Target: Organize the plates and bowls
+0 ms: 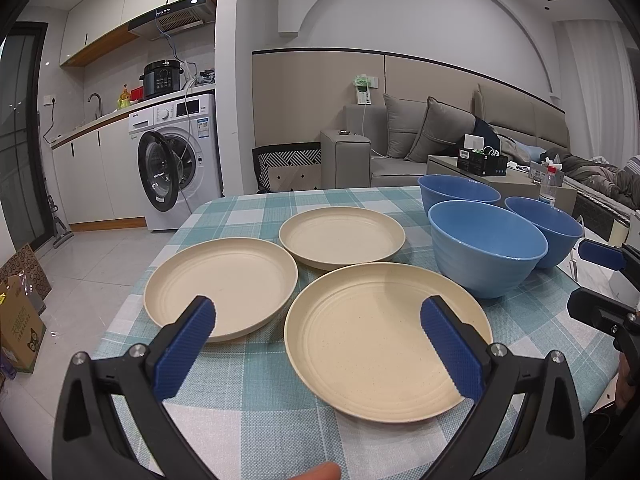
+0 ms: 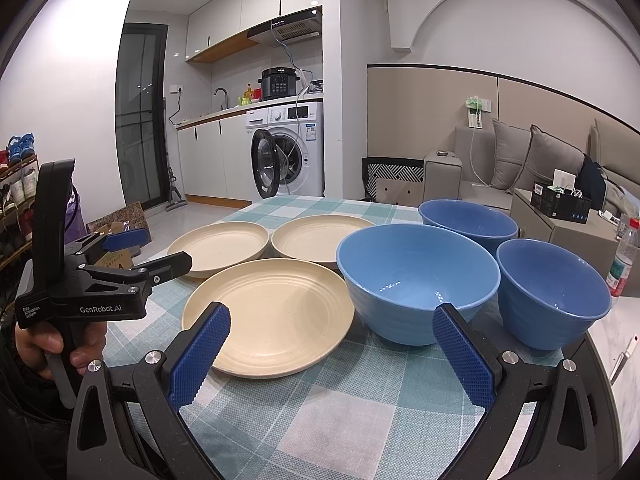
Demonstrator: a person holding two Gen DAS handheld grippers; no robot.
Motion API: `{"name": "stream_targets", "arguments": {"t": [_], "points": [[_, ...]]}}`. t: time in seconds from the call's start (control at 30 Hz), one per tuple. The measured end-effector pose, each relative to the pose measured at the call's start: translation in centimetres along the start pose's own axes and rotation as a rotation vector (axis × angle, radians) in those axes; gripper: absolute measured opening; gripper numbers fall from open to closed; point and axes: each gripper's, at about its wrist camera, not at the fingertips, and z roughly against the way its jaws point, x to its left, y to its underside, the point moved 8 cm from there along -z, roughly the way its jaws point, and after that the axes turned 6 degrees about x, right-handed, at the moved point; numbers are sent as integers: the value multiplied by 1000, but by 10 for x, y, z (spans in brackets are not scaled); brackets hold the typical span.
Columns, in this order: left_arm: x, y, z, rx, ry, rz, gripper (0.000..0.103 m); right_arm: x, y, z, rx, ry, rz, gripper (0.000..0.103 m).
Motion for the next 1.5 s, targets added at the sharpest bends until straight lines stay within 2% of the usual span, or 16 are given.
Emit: {"name": "stream_targets", "arguments": {"t": [1.0,1.23,1.5], "points": [[13,3,-3,4,-7,11,103,-6,-7,6,1,22,0,103],[23,-3,-2,8,-8,22,103,-6,-21,11,1,40,21,103],[24,-20,-5,31,20,9,103,-16,-49,17,9,8,-4,103]]}}
